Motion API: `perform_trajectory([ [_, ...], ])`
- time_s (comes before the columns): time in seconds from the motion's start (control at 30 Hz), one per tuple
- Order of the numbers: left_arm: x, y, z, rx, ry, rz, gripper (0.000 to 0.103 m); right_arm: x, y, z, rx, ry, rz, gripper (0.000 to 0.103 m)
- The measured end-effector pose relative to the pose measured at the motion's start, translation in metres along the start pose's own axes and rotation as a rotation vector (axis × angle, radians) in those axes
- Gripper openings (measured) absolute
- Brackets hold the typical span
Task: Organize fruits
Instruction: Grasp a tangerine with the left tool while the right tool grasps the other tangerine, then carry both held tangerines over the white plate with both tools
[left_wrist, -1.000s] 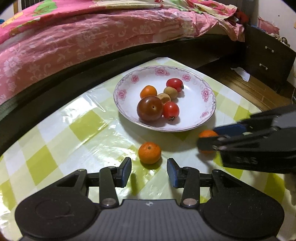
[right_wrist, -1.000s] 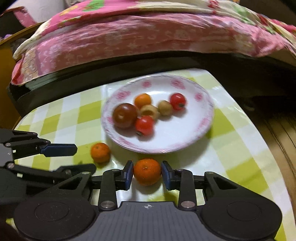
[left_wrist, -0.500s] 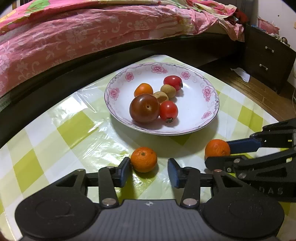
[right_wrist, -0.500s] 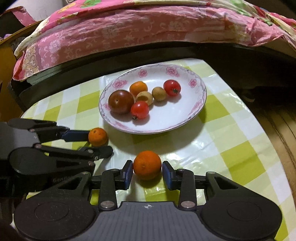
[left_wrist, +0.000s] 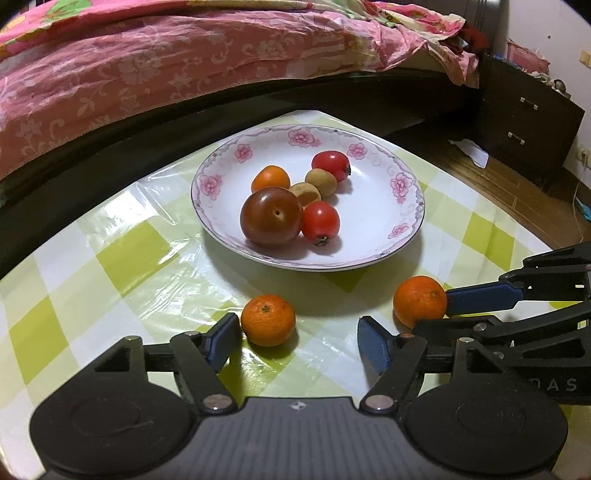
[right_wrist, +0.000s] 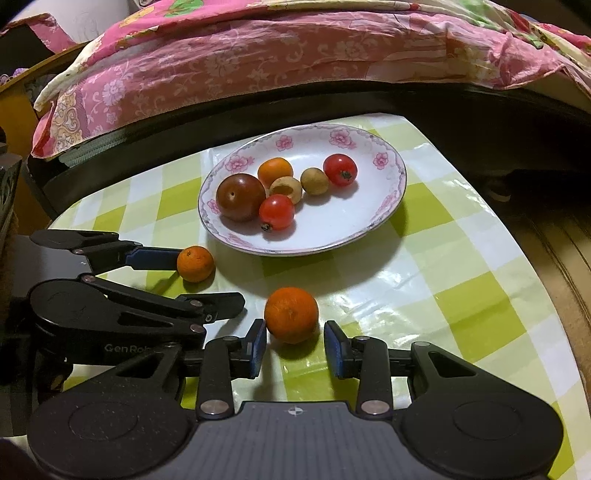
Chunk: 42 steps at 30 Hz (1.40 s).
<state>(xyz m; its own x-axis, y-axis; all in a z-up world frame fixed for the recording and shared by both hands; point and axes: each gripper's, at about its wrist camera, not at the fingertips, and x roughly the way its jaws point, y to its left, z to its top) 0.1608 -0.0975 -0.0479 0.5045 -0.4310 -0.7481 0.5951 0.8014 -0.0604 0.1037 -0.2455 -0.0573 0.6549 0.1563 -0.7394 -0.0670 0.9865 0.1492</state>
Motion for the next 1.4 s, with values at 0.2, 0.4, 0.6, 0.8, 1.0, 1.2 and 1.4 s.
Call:
perform_trajectory([
  [0.2, 0.001, -0.006, 0.001, 0.002, -0.004, 0.043, 0.074, 0.000, 0.000, -0.001, 0.004, 0.005, 0.007, 0.032],
  [0.4, -0.001, -0.001, 0.003, -0.009, -0.016, 0.074, 0.053, -0.001, -0.001, 0.000, 0.010, 0.006, 0.009, 0.032],
  [0.6, -0.003, 0.002, 0.004, -0.006, -0.007, 0.063, 0.038, 0.000, -0.002, 0.001, 0.020, 0.009, 0.016, 0.028],
  [0.8, -0.006, 0.000, 0.002, 0.004, 0.001, 0.067, 0.037, 0.000, 0.002, 0.001, 0.004, 0.004, 0.016, 0.023],
  [1.0, -0.012, -0.002, 0.001, 0.010, 0.003, 0.042, 0.037, 0.002, 0.000, 0.004, 0.018, -0.001, 0.022, 0.023],
  [1.2, -0.011, -0.005, -0.004, 0.032, 0.018, 0.035, 0.038, 0.006, 0.001, 0.004, 0.010, 0.003, 0.018, 0.026],
  [1.4, -0.011, -0.007, -0.005, 0.047, 0.014, 0.040, 0.038, 0.008, 0.002, 0.007, 0.018, -0.004, 0.007, 0.027],
])
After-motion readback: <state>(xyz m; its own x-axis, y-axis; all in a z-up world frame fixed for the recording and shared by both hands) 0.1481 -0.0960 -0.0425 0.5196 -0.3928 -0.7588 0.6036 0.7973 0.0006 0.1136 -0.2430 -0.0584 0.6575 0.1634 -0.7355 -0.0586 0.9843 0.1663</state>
